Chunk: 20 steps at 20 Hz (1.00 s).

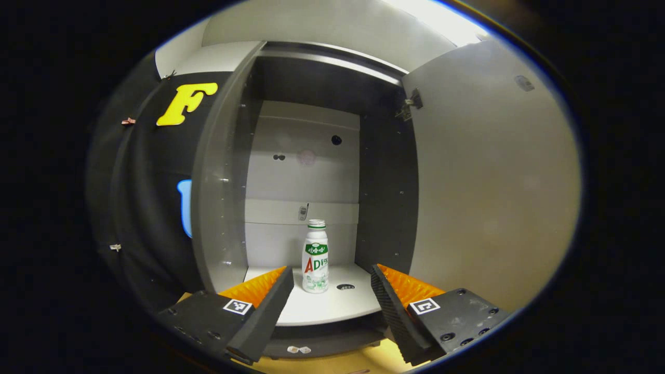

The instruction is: Open the cabinet door with the right hand, grasp the bottle in the cabinet with the left hand and place it on the coaster, then close the cabinet door with the right hand.

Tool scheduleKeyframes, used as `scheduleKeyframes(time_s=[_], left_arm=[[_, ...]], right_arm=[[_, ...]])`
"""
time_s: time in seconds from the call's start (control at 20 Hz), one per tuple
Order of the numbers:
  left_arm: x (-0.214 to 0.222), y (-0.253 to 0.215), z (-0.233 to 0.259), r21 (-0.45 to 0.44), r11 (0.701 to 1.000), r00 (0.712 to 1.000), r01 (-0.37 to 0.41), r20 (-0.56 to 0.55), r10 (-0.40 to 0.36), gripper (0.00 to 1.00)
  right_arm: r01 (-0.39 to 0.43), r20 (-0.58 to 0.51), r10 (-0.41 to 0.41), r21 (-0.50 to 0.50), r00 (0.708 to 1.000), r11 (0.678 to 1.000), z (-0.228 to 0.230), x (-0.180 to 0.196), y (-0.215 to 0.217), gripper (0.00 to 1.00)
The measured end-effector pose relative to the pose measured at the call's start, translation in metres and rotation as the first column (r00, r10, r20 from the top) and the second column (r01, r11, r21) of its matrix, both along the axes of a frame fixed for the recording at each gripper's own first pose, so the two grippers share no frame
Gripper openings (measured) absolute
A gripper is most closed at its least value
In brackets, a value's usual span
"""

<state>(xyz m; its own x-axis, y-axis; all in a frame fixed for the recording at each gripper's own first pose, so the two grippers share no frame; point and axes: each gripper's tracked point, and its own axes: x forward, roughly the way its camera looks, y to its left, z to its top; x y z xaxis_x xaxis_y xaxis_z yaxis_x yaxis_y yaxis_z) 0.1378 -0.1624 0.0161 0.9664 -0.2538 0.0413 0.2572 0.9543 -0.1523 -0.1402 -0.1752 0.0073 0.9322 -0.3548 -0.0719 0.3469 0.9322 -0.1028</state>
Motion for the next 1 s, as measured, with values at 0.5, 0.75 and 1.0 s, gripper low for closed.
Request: scheduleKeyframes(time_s=[0.5, 0.75, 1.0], left_arm=[[0.131, -0.01, -0.03, 0.049, 0.997, 0.998, 0.06, -0.012, -0.059, 0.94], [0.164, -0.021, -0.043, 0.087, 0.994, 0.998, 0.062, -0.016, -0.061, 0.94], [0.182, -0.028, -0.052, 0.081, 0.995, 0.998, 0.054, -0.027, -0.052, 0.94]], right_arm=[[0.171, -0.029, -0.177, -0.138, 0.984, 0.976, 0.01, 0.01, 0.049, 0.1], [0.223, -0.033, -0.227, -0.096, 0.973, 0.97, 0.013, 0.01, 0.04, 0.12], [0.256, -0.048, -0.264, -0.132, 0.963, 0.958, 0.011, 0.012, 0.04, 0.1]])
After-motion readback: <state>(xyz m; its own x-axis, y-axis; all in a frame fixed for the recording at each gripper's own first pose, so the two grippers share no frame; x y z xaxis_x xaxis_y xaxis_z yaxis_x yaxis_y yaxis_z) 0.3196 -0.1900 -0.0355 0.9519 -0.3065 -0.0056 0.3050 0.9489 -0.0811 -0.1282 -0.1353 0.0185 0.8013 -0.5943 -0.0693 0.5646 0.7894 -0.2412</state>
